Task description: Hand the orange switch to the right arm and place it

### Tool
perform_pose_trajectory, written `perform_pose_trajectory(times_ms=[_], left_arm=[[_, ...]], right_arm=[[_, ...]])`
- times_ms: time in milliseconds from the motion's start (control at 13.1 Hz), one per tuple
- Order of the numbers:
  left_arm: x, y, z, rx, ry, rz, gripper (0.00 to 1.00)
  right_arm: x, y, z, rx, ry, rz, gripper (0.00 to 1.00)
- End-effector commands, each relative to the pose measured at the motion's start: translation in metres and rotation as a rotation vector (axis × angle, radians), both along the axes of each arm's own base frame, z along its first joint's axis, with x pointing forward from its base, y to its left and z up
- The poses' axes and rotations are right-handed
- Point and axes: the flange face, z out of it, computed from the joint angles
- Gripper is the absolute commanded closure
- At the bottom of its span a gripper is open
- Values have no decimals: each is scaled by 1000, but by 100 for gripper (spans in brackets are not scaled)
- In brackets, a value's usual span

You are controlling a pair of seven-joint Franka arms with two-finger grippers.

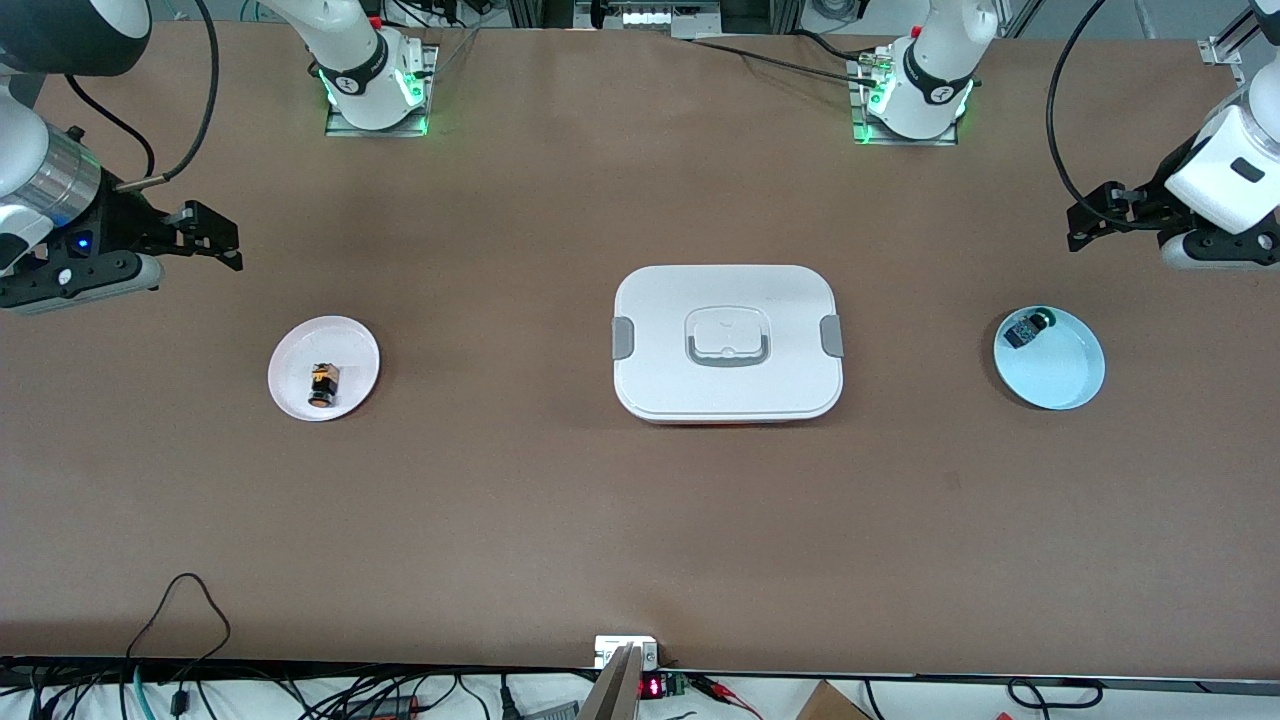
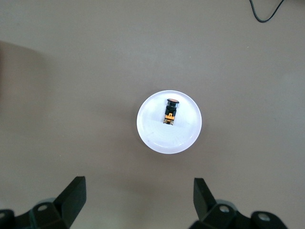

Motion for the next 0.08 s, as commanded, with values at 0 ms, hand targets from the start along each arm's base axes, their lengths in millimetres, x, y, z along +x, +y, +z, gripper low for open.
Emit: perform_pose_trajectory(times_ms=[0], left_arm=[[-2, -4, 9, -8, -2, 2, 0]], right_arm=[[1, 1, 8, -10, -10, 7, 0]])
